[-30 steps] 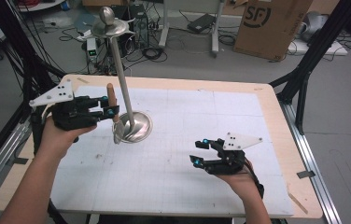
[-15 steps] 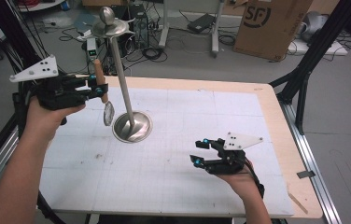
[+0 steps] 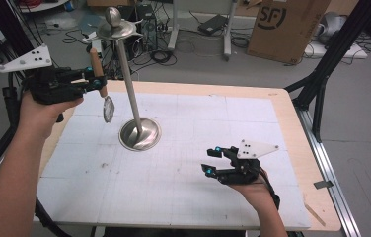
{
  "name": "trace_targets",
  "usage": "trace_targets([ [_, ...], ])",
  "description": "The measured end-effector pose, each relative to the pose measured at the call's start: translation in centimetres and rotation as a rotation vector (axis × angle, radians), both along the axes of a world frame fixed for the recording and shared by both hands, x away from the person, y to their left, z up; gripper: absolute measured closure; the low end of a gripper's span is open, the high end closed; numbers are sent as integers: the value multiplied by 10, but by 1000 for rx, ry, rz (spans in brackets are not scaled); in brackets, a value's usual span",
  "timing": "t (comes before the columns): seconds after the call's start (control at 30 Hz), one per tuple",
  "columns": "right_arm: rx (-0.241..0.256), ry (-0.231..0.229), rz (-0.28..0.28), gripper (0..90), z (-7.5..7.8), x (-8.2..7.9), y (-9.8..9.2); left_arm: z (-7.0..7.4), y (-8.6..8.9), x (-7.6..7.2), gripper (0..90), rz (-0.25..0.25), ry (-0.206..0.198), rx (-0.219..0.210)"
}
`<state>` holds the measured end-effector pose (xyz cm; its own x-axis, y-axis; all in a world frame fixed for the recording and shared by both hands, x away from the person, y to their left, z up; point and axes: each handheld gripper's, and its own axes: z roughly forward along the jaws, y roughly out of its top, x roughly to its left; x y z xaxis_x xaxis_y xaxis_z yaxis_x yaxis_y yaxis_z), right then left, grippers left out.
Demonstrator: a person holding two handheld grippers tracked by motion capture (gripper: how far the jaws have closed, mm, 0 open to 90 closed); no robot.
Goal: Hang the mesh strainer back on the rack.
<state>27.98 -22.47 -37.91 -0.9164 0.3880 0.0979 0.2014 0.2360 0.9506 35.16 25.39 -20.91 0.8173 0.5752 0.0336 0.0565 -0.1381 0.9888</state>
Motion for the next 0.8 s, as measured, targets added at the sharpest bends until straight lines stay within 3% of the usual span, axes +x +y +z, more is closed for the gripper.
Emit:
trace_targets([
  [0.8, 2, 4, 0, 440, 0, 0, 0, 22, 14, 6, 690, 72, -14, 24],
])
